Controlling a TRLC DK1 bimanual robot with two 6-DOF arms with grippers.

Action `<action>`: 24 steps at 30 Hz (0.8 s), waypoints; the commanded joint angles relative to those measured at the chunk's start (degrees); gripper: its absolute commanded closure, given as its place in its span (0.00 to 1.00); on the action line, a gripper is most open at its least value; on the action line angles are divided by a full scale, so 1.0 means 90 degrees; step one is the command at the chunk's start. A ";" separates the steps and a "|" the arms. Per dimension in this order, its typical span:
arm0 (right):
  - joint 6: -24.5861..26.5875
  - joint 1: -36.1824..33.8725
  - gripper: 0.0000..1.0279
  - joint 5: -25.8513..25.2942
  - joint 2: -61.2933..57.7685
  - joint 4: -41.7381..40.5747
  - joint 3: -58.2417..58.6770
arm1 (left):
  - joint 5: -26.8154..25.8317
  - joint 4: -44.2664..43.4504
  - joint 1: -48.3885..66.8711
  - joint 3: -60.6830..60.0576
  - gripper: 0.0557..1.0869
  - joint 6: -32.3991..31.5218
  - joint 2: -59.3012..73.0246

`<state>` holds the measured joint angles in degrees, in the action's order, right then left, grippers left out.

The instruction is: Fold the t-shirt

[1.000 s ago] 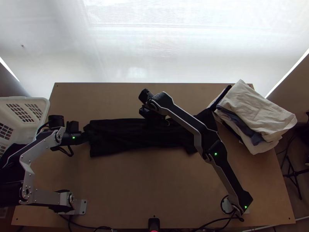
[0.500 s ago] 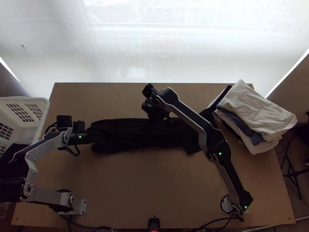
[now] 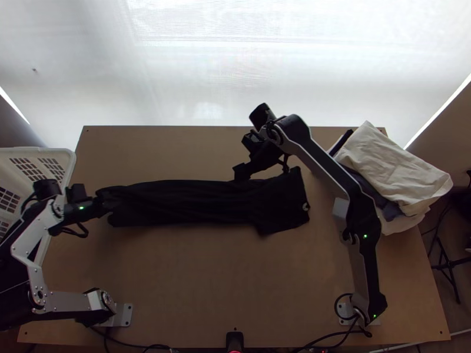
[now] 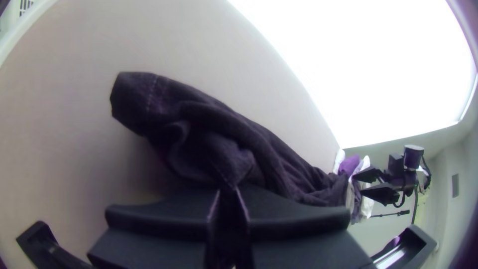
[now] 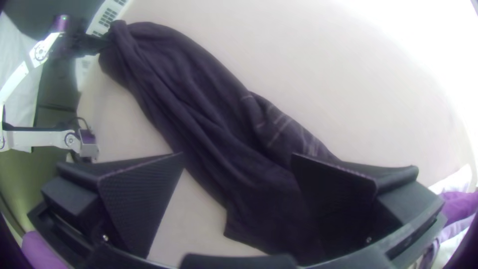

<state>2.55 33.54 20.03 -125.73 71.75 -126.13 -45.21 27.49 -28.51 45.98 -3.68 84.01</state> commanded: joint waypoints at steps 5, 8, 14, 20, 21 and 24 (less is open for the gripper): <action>-0.0049 -0.0328 0.04 0.0089 0.0845 -0.0267 0.1035 | -0.0475 0.1878 -0.1949 0.0946 0.97 0.1444 -0.0203; -0.0068 -0.0397 0.04 0.0089 0.1050 -0.0345 0.1260 | -0.0475 0.2425 -0.2144 0.1151 0.97 0.1894 -0.0067; -0.0107 -0.0533 0.04 0.0079 0.1373 -0.0394 0.1592 | -0.0484 0.3216 -0.1402 0.1571 0.97 0.1747 -0.0438; -0.0195 -0.0631 0.04 0.0079 0.1812 -0.0667 0.2227 | -0.0494 0.3196 0.0160 0.2001 0.97 0.0868 -0.0838; -0.0195 -0.0670 0.04 0.0079 0.1900 -0.0716 0.2354 | -0.0484 0.3186 0.0443 0.2118 0.97 0.0702 -0.0828; -0.0215 -0.0797 0.04 0.0079 0.2095 -0.0814 0.2627 | -0.0484 0.2991 0.1234 0.2313 0.97 0.0263 -0.0799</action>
<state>1.06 28.18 20.80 -110.89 66.46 -108.05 -49.54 55.02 -30.63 62.39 5.63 78.02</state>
